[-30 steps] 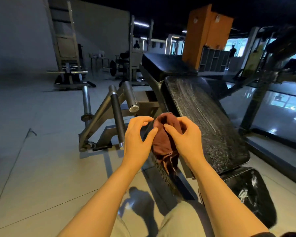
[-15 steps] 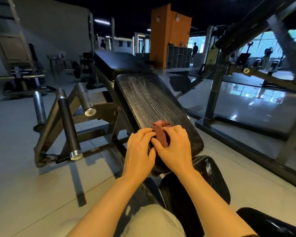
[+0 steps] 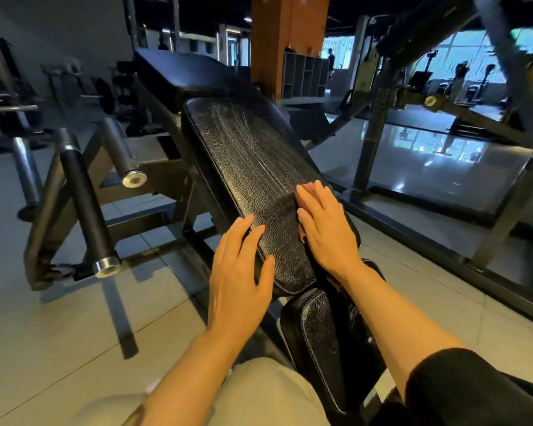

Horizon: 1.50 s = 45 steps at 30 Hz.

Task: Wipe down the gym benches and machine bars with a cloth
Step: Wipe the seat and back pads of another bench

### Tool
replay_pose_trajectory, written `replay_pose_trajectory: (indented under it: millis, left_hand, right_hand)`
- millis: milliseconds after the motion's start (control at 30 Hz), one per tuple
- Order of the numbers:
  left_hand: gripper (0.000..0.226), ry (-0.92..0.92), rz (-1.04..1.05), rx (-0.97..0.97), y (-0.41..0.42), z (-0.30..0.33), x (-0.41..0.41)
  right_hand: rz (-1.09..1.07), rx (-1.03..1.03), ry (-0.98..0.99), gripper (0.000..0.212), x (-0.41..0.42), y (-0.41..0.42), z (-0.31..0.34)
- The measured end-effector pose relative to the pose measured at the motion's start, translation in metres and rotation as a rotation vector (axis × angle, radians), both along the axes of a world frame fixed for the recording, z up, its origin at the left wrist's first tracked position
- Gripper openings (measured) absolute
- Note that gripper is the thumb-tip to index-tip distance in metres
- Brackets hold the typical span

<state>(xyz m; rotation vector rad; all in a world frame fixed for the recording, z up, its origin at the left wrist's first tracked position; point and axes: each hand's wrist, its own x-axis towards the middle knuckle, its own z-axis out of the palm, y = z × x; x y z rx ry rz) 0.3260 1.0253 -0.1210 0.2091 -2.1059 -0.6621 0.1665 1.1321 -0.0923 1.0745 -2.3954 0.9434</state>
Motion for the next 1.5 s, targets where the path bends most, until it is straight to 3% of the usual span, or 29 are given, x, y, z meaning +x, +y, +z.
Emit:
replay_pose_trajectory:
  millis: [133,267,467,567,700,800,867,967,1067,1200,1333,1433,1500]
  left_hand:
    - [0.051,-0.015,-0.01,0.033,0.006,-0.003,0.001]
    - [0.053,-0.032,-0.018,0.04,0.008,-0.006,0.001]
    - [0.054,-0.042,-0.045,-0.005,0.008,-0.013,0.007]
    - [0.056,-0.027,-0.053,-0.006,0.01,-0.016,0.007]
    - [0.053,-0.015,-0.039,0.013,0.014,-0.017,0.005]
    - [0.048,-0.004,-0.011,-0.023,0.018,-0.015,0.003]
    - [0.047,-0.008,0.033,-0.102,0.019,-0.015,0.004]
    - [0.045,-0.002,0.069,-0.163,0.017,-0.014,0.008]
    - [0.046,0.004,0.061,-0.173,0.016,-0.014,0.008]
    - [0.042,0.015,0.044,-0.098,0.02,-0.013,0.005]
    - [0.042,0.044,0.054,0.057,0.025,-0.013,0.002]
    - [0.045,0.009,0.06,-0.018,0.025,-0.012,0.004]
    - [0.047,-0.005,0.063,-0.058,0.022,-0.012,0.006]
  right_hand:
    - [0.06,0.016,0.012,0.061,0.04,-0.011,-0.006]
    - [0.195,0.077,0.118,0.054,0.047,0.001,-0.009]
    - [-0.112,-0.024,-0.069,0.064,-0.023,0.017,-0.006]
    - [-0.2,-0.055,-0.053,0.05,-0.01,0.006,-0.006]
    - [-0.033,-0.025,0.048,0.054,0.041,-0.005,-0.013]
    - [0.038,0.064,0.087,0.057,0.027,0.009,-0.014]
    - [-0.05,0.024,0.071,0.056,0.001,0.017,-0.015]
    - [-0.254,-0.108,-0.134,0.045,-0.023,0.021,-0.011]
    - [-0.327,-0.001,-0.06,0.057,-0.009,0.008,-0.014]
    - [-0.111,-0.067,0.027,0.053,0.05,-0.015,-0.006]
    - [0.076,0.032,0.104,0.059,0.077,-0.007,-0.01]
    - [-0.025,0.113,0.084,0.057,0.033,0.014,-0.02]
    - [-0.205,0.184,0.024,0.069,-0.002,0.02,-0.019]
